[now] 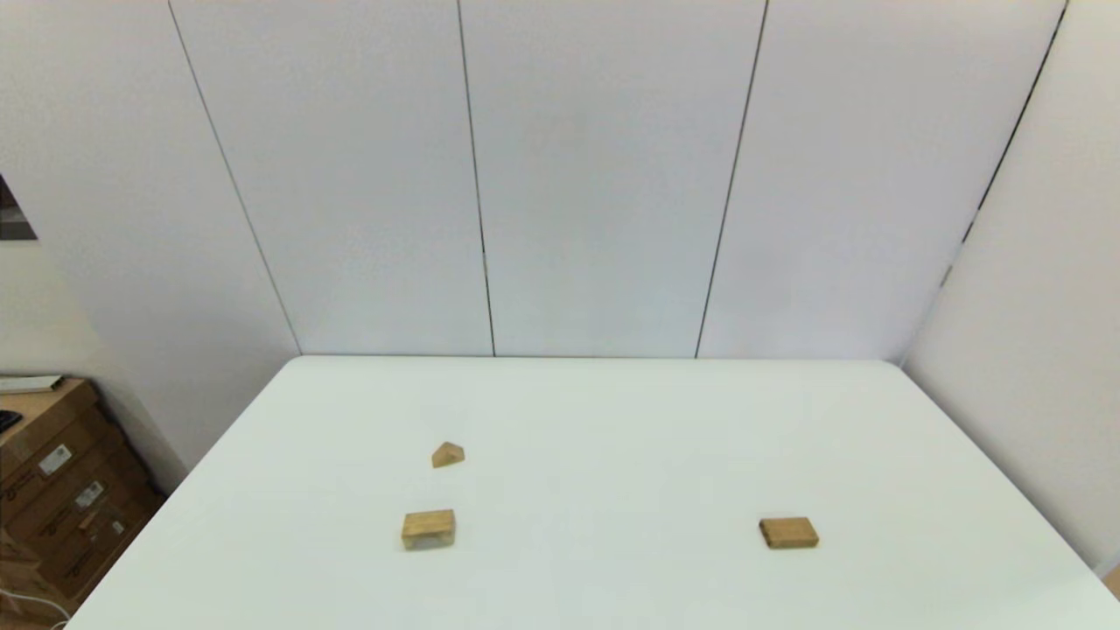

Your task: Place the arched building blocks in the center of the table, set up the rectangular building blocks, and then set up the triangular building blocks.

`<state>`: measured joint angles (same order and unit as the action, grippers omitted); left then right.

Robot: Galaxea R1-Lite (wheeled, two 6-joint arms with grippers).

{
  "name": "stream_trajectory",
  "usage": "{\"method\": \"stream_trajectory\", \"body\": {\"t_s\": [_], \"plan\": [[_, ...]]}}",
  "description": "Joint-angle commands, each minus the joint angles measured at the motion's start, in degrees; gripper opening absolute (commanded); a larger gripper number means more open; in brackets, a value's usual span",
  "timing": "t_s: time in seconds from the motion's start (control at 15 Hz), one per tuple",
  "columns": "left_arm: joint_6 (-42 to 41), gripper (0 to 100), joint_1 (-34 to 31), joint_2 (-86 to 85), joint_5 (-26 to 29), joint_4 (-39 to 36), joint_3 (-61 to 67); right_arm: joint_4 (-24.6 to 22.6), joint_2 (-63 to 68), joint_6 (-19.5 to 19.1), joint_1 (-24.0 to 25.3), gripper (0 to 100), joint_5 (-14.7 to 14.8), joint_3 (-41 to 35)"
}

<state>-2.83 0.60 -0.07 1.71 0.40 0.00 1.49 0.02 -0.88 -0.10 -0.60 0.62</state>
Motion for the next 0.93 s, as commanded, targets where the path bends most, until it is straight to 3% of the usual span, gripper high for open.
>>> {"method": "stream_trajectory", "body": {"t_s": [0.07, 0.93], "plan": [[0.02, 100, 0.02, 0.07, -0.04, 0.04, 0.00, 0.01, -0.02, 0.00, 0.01, 100, -0.02, -0.01], [-0.86, 100, 0.02, 0.07, 0.14, -0.23, 0.00, 0.01, -0.02, 0.00, 0.01, 100, -0.02, -0.01]]}}
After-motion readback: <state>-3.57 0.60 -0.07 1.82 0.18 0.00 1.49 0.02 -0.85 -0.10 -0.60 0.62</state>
